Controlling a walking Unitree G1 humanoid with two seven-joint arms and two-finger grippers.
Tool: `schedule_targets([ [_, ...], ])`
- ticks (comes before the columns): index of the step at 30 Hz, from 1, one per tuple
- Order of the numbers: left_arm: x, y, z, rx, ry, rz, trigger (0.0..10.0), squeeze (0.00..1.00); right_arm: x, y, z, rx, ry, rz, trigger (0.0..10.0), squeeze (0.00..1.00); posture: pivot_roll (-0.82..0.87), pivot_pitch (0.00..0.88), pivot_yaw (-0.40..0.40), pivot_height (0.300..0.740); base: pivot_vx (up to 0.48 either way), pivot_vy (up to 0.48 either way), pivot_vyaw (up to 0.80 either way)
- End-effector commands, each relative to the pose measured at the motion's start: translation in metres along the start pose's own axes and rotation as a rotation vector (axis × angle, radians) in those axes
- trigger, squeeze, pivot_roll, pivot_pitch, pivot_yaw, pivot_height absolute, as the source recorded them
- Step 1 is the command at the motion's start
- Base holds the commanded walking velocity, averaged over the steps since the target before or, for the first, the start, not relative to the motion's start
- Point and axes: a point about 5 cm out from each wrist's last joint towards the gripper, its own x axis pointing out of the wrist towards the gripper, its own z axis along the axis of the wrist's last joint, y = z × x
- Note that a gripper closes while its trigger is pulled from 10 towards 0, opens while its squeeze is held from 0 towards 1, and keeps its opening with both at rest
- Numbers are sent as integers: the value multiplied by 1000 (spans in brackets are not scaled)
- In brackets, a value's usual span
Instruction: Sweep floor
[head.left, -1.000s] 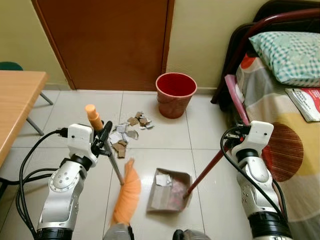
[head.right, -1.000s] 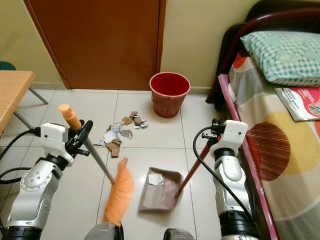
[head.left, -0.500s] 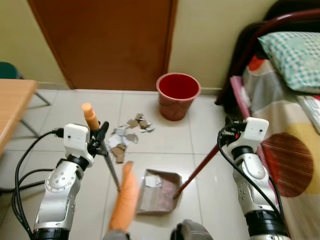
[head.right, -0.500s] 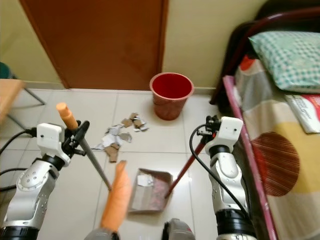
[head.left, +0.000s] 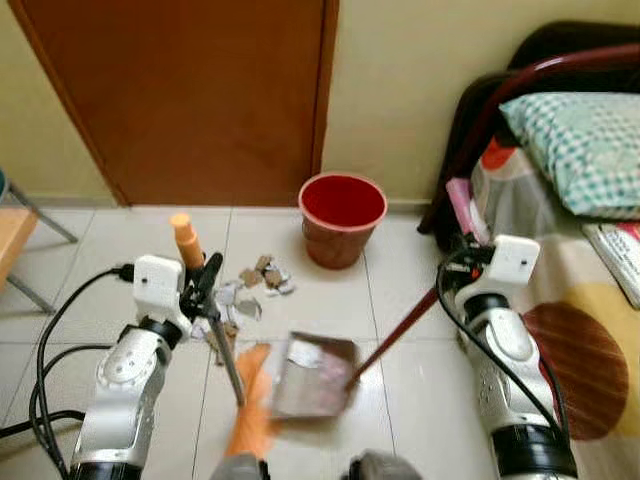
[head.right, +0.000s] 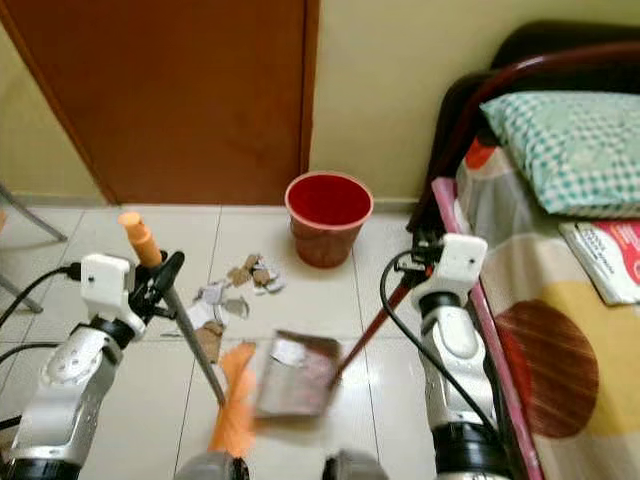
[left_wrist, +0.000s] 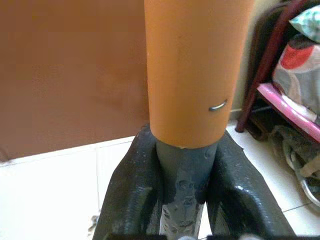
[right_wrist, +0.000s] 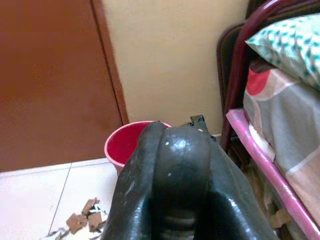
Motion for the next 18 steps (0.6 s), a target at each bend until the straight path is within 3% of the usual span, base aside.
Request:
schedule_targets([
  [1,3,-2,7,16,-25,-10,10000,0,1,-8,8,-22,-23,-23,10000,0,13,86,-34,740,420,0,0],
  [7,3,-3,6,17,-24,-6,10000,0,3,-7,9,-26,-24,-16,10000,0,14,86,-39,740,375,0,0],
  [18,4,-5,5,19,-19,7,10000,0,7,-6,10,-34,-20,4,10000,0,15,89,-46,740,0,0,0],
])
